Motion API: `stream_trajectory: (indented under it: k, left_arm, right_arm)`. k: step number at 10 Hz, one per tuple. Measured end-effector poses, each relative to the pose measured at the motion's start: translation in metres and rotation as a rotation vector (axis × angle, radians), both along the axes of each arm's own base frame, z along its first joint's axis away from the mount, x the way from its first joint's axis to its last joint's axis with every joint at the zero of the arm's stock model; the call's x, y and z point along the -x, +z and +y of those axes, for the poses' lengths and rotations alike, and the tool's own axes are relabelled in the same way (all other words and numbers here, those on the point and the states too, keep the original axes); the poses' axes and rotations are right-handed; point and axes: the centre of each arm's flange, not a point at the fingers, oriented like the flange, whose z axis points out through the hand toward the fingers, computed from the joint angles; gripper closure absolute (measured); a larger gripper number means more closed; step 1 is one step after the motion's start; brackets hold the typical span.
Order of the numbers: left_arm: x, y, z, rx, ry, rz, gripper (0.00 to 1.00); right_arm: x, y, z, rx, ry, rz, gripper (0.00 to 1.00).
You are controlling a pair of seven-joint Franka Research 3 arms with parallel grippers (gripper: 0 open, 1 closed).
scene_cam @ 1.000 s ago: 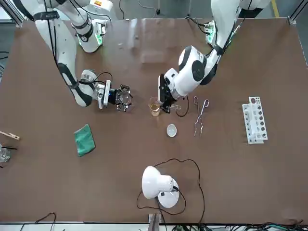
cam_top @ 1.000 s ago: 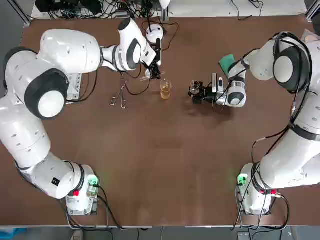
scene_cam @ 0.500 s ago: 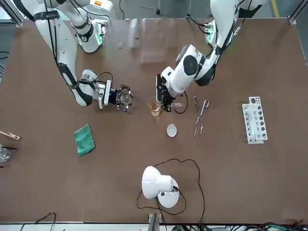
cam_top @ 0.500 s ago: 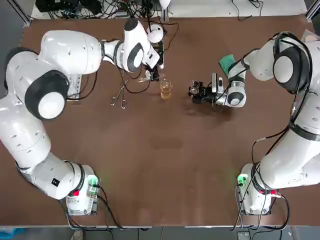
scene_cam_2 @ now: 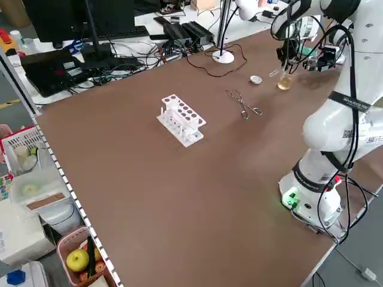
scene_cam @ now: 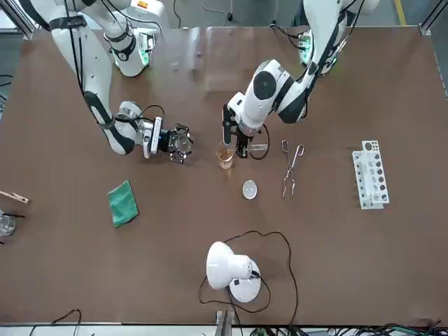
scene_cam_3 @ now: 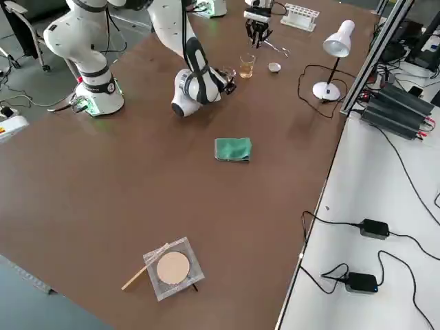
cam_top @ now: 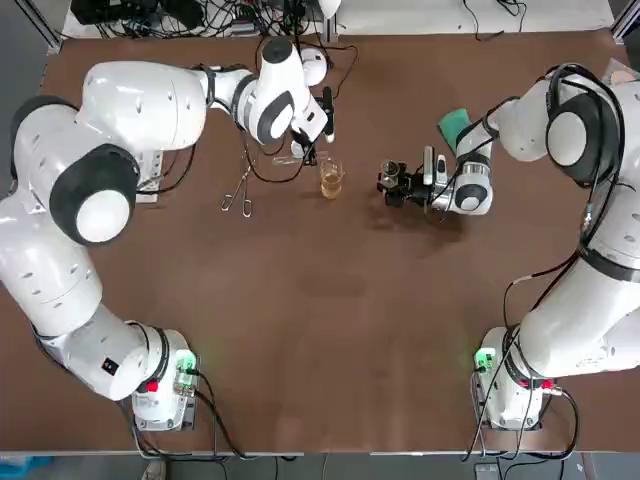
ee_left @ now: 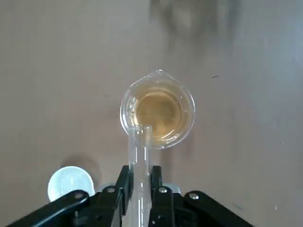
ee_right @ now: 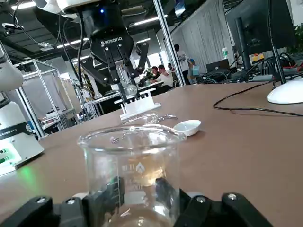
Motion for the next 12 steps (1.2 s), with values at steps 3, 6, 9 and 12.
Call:
stream_trajectory:
  k: [3,6,9,12]
  left_arm:
    - [0.000,0.001,-0.004,-0.028,0.015,-0.028,0.79]
    - [0.008,0.000,-0.014,-0.042,0.010,-0.032,0.79]
    - [0.011,-0.010,-0.020,-0.087,0.055,-0.048,0.79]
    - [0.013,-0.016,-0.027,-0.110,0.051,-0.066,0.79]
  right_arm:
    - [0.001,0.000,0.000,0.000,0.000,0.001,0.61]
    - [0.001,0.000,0.000,0.001,0.000,0.002,0.61]
    - [0.001,-0.001,0.000,0.001,0.000,0.003,0.61]
    - [0.002,-0.001,0.000,0.002,0.000,0.004,0.61]
